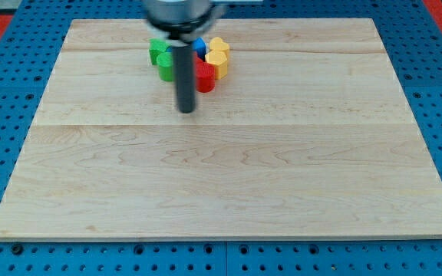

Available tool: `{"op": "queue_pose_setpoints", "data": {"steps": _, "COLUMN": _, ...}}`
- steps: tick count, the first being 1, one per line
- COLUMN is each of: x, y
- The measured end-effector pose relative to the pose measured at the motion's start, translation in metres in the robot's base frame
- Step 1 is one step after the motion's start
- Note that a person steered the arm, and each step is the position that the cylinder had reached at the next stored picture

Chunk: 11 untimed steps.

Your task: Place the green star towards top left of green circle

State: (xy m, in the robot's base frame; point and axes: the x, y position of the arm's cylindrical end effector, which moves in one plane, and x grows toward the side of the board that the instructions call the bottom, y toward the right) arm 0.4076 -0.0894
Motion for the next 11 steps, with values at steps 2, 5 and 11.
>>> {"op": "queue_pose_setpoints", "data": {"steps": 2, "x": -0.112, "y": -0.11}}
{"op": "queue_pose_setpoints", "data": {"steps": 5, "x": -0.184, "y": -0.001}}
{"op": "queue_pose_setpoints", "data": {"steps": 11, "x": -0.144, "y": -0.057}}
